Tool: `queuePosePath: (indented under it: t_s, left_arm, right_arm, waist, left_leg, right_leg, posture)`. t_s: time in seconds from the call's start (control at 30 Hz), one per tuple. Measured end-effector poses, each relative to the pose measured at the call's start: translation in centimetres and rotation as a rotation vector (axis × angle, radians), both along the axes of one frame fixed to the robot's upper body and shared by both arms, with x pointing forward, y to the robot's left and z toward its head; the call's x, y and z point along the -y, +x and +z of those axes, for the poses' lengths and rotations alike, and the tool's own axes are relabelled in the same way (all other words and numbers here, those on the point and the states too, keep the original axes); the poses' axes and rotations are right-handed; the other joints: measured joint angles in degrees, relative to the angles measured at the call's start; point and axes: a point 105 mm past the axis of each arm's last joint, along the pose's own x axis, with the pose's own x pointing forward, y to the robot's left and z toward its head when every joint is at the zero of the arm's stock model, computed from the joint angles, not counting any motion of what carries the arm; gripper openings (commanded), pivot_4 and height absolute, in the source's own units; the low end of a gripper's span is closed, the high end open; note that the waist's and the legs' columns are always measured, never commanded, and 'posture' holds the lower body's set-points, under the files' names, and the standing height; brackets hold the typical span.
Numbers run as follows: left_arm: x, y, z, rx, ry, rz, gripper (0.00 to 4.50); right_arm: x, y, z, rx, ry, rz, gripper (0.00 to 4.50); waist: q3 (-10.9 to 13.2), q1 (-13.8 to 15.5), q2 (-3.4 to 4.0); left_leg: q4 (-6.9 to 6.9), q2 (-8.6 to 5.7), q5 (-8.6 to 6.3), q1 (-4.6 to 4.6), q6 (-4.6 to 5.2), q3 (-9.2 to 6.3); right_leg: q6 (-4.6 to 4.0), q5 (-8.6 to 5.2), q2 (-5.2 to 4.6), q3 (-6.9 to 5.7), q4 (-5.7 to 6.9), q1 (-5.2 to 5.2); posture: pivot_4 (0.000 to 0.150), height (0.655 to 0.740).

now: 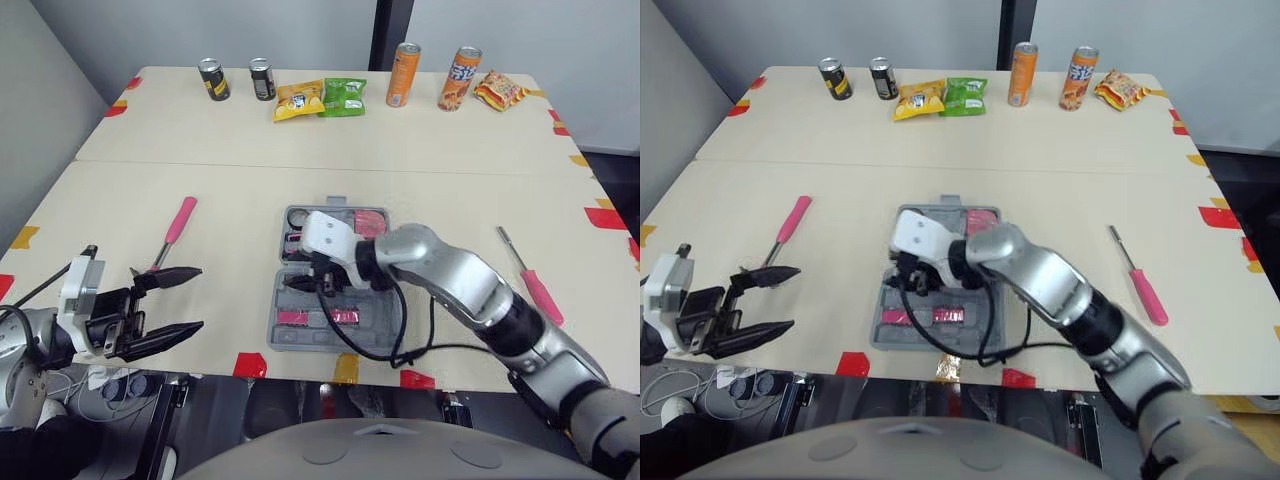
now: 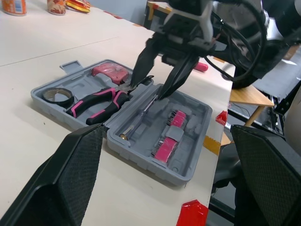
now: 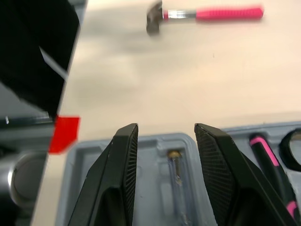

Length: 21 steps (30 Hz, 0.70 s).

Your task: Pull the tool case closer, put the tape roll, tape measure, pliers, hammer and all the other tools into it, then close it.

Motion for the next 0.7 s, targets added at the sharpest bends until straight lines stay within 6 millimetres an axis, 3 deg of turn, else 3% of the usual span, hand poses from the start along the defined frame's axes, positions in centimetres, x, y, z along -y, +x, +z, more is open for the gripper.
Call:
queuePosePath:
  t_s: [0.17, 0.33, 0.53, 0.7]
  left_arm:
    - [0.4, -0.1, 0.2, 0.001, -0.022, -0.009, 4.5]
    - [0.9, 0.5, 0.8, 0.015, -0.032, -0.02, 4.5]
    - [1.9, 1.4, 1.4, 0.026, -0.034, -0.034, 4.5]
    - [2.3, 1.5, 1.6, 0.027, -0.031, -0.036, 4.5]
  right_arm:
    - [1.0, 0.2, 0.4, 0.027, 0.11, -0.035, 2.02]
    - [1.3, 0.1, -0.7, 0.016, 0.143, -0.062, 2.02]
    - [1.9, 0.2, -1.9, -0.01, 0.133, -0.067, 0.18]
    - [2.3, 0.4, -3.3, -0.017, 0.097, -0.071, 0.08]
  waist:
    - [0.0, -0.5, -0.02]
    - [0.0, -0.8, -0.01]
    - [0.0, -0.9, -0.02]
    - [0.0, -1.2, -0.03]
  left_leg:
    - [0.0, 0.04, -0.11, 0.04, 0.33, -0.01]
    - [0.01, 0.04, -0.1, 0.02, 0.36, 0.0]
    - [0.01, 0.04, -0.03, 0.0, 0.48, 0.0]
    - [0.01, 0.06, -0.01, 0.0, 0.51, -0.01]
  right_leg:
    - [-0.26, -0.11, 0.02, -0.03, 0.09, 0.0]
    - [-0.28, -0.12, 0.02, -0.02, 0.07, 0.01]
    - [-0.32, -0.14, 0.02, -0.03, 0.02, 0.01]
    - [-0.33, -0.15, 0.03, -0.05, 0.03, 0.01]
  posture:
    - [0.15, 0.74]
    - [0.15, 0.74]
    - [0.15, 0.74]
    - [0.15, 0.74]
